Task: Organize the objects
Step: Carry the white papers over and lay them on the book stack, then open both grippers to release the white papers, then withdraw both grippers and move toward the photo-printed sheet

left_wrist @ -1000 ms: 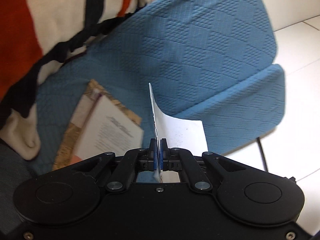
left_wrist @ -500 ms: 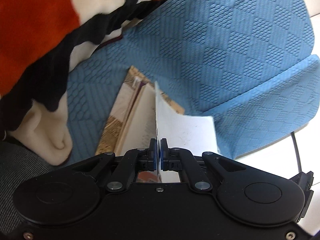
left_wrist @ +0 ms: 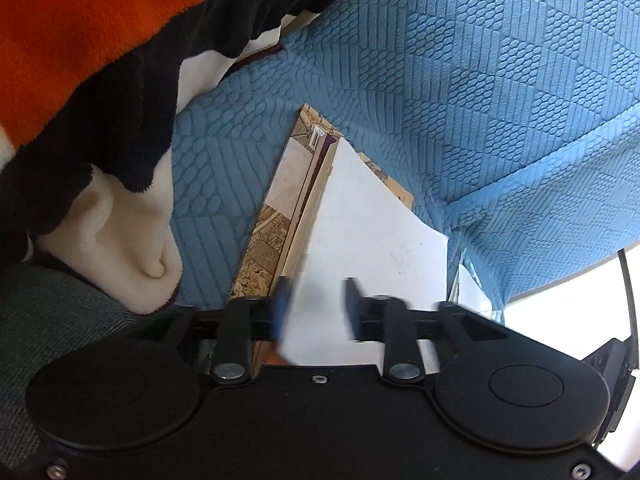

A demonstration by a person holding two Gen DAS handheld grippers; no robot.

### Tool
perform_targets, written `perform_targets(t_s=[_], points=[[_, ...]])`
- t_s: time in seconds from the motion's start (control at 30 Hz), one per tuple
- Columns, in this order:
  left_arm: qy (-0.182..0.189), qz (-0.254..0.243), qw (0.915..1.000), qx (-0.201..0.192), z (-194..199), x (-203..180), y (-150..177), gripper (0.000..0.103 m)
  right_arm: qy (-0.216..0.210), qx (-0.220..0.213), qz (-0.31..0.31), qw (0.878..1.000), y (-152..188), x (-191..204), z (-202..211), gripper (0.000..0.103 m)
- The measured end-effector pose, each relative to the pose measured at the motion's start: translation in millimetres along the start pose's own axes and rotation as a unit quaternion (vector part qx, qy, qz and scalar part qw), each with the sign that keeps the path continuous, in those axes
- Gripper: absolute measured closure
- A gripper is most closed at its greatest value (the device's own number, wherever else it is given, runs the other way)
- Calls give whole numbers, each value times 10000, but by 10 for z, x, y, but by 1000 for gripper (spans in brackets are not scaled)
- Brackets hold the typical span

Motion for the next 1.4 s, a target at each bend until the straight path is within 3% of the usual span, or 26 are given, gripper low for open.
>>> perform_targets(t_s=[0.23, 0.47, 0.8, 1.07, 1.4], points=[[-56, -242, 9996, -96, 181, -118, 44, 52, 128, 105, -77, 9998, 30, -6, 70, 56], [128, -494, 9984, -256, 485, -411, 70, 48, 136, -223, 147, 9995, -10, 107, 478, 56], [283, -1163, 9906, -663, 974, -1154, 36, 47, 60, -827, 461, 9955, -184, 323, 1333, 56], [466, -1672, 9822, -718, 1241, -1704, 197, 45, 75, -1263, 514, 9906, -170, 347, 2010, 56], [615, -2202, 9725, -448, 1323, -2079, 642, 42, 378, -1396, 745, 9867, 199, 247, 2484, 56]])
Point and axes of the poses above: each gripper's, at about its wrist camera, not at the fingertips, and z roughly against the way its jaws point, x to its left, y to its underside, the point moved 2 cm from there along -z, roughly the way its jaws point, and after that the axes turned 5 degrees about x, right-handed, at the moved point
